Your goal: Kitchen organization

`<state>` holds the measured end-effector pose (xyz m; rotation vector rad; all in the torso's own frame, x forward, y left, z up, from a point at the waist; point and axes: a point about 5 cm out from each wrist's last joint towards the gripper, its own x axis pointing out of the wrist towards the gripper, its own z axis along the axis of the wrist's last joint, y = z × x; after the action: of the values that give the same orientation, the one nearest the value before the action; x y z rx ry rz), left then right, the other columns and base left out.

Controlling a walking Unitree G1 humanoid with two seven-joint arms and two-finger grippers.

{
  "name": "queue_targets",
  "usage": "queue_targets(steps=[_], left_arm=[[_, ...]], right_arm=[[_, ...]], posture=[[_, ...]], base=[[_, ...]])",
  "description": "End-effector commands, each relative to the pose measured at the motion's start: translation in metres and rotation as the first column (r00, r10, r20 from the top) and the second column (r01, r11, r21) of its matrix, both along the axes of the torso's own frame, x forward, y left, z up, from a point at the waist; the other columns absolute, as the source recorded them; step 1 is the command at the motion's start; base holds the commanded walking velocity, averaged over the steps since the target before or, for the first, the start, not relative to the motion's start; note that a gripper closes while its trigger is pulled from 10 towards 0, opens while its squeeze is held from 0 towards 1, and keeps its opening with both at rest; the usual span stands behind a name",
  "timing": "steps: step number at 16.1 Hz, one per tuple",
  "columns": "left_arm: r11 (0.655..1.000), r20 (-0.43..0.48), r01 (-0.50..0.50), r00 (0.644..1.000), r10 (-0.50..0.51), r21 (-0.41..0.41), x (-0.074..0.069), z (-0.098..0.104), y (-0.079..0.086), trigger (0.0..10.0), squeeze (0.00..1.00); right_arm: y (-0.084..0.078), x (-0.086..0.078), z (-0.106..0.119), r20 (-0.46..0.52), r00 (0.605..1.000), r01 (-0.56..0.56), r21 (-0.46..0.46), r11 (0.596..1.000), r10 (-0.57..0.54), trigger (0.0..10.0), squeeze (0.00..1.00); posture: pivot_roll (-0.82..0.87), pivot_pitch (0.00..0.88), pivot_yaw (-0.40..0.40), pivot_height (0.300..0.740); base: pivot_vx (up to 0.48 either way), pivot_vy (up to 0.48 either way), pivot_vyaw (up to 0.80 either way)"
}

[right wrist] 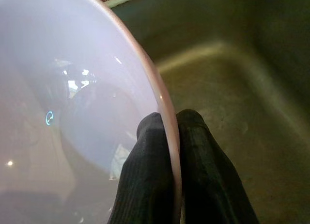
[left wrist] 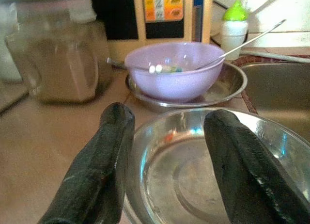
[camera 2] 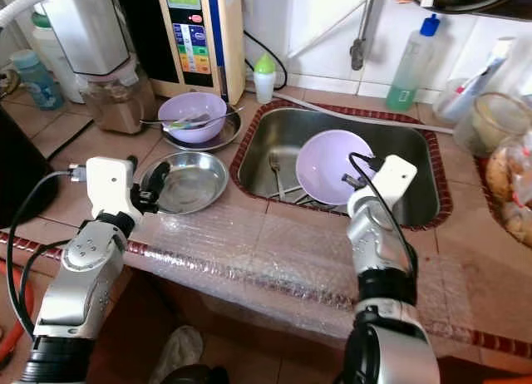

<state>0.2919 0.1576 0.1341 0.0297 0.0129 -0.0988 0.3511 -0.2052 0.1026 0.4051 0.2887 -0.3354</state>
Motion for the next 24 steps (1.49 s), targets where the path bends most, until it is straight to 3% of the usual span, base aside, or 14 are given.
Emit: queue_targets(steps=[1,2,3,6,8,10,14,17,18,19,21,22,23,24], left_arm=[[1.000,-0.023,-0.001,1.000,0.001,-0.010,0.001,0.001,0.001,10.0,1.00],[1.000,-0.026,0.003,1.000,-0.003,-0.008,0.001,0.002,0.000,10.0,1.00],[1.000,-0.038,-0.001,0.999,0.000,-0.019,0.002,0.002,-0.001,10.0,1.00],[0.999,-0.060,-0.024,0.998,0.022,-0.030,0.002,0.003,0.003,10.0,1.00],[0.999,-0.063,-0.041,0.997,0.039,-0.027,0.001,0.005,0.006,10.0,1.00],[0.998,-0.085,-0.055,0.995,0.053,-0.020,-0.001,0.004,0.010,10.0,1.00],[0.995,-0.145,-0.094,0.985,0.092,-0.013,-0.007,-0.002,0.016,10.0,1.00],[0.989,-0.171,-0.149,0.975,0.143,-0.022,-0.005,-0.004,0.024,10.0,1.00],[0.987,-0.215,-0.156,0.966,0.145,-0.034,-0.003,-0.010,0.025,10.0,1.00],[0.987,-0.225,-0.156,0.964,0.143,-0.039,-0.003,-0.011,0.025,10.0,1.00],[0.981,-0.279,-0.157,0.953,0.119,-0.117,0.002,-0.016,0.021,10.0,1.00],[0.978,-0.296,-0.141,0.951,0.091,-0.151,0.006,-0.016,0.017,10.0,0.00],[0.977,-0.300,-0.129,0.951,0.073,-0.171,0.010,-0.015,0.014,10.0,0.00],[0.976,-0.304,-0.110,0.951,0.049,-0.188,0.012,-0.014,0.012,10.0,0.00]], right_arm=[[0.009,0.001,-0.012,-0.042,0.999,0.009,0.051,0.999,-0.007,0.3,0.93],[0.012,0.002,-0.015,-0.050,0.999,0.013,0.057,0.998,-0.010,3.2,1.00],[0.016,0.002,-0.017,-0.052,0.999,0.010,0.069,0.998,-0.006,10.0,1.00],[0.024,0.002,-0.021,-0.029,1.000,0.002,0.088,0.996,0.001,10.0,1.00],[0.023,0.003,-0.018,0.038,0.999,0.016,0.078,0.997,-0.019,10.0,1.00],[0.021,0.006,-0.017,0.043,0.998,0.035,0.042,0.998,-0.037,10.0,1.00],[0.030,0.013,-0.007,0.093,0.996,-0.008,0.028,1.000,0.005,10.0,1.00],[0.037,0.008,-0.005,0.141,0.984,-0.094,-0.077,0.993,0.105,10.0,1.00],[0.042,-0.002,-0.006,0.173,0.964,-0.175,-0.166,0.971,0.203,10.0,1.00],[0.044,-0.004,-0.006,0.175,0.959,-0.192,-0.183,0.964,0.224,10.0,1.00],[0.054,-0.018,-0.008,0.185,0.927,-0.280,-0.239,0.930,0.327,10.0,1.00],[0.060,-0.026,-0.010,0.189,0.912,-0.315,-0.248,0.916,0.365,10.0,1.00],[0.065,-0.030,-0.011,0.181,0.902,-0.342,-0.256,0.904,0.392,10.0,0.09],[0.070,-0.035,-0.012,0.173,0.893,-0.364,-0.265,0.893,0.415,10.0,0.00]], posture=[[-0.01,0.000,0.047,0.740],[-0.01,0.000,0.050,0.740],[0.00,0.000,0.052,0.740],[0.00,0.000,0.057,0.740],[0.01,0.000,0.060,0.740],[0.02,0.000,0.066,0.740],[0.03,0.000,0.059,0.740],[0.03,0.000,0.057,0.740],[0.01,0.000,0.057,0.740],[0.01,0.000,0.057,0.740],[-0.01,0.000,0.060,0.740],[-0.02,0.000,0.064,0.740],[-0.02,0.000,0.064,0.740],[-0.02,0.000,0.064,0.740]], base=[[0.000,0.000,0.00],[0.000,0.000,0.00],[0.000,0.000,0.00],[0.000,0.000,0.00],[0.000,0.000,0.00],[0.000,0.000,0.00],[0.000,0.000,0.00],[0.000,0.000,0.00],[0.000,0.000,0.00],[0.000,0.000,0.00],[0.000,0.000,0.00],[0.000,0.000,0.00],[0.000,0.000,0.00],[0.000,0.000,0.00]])
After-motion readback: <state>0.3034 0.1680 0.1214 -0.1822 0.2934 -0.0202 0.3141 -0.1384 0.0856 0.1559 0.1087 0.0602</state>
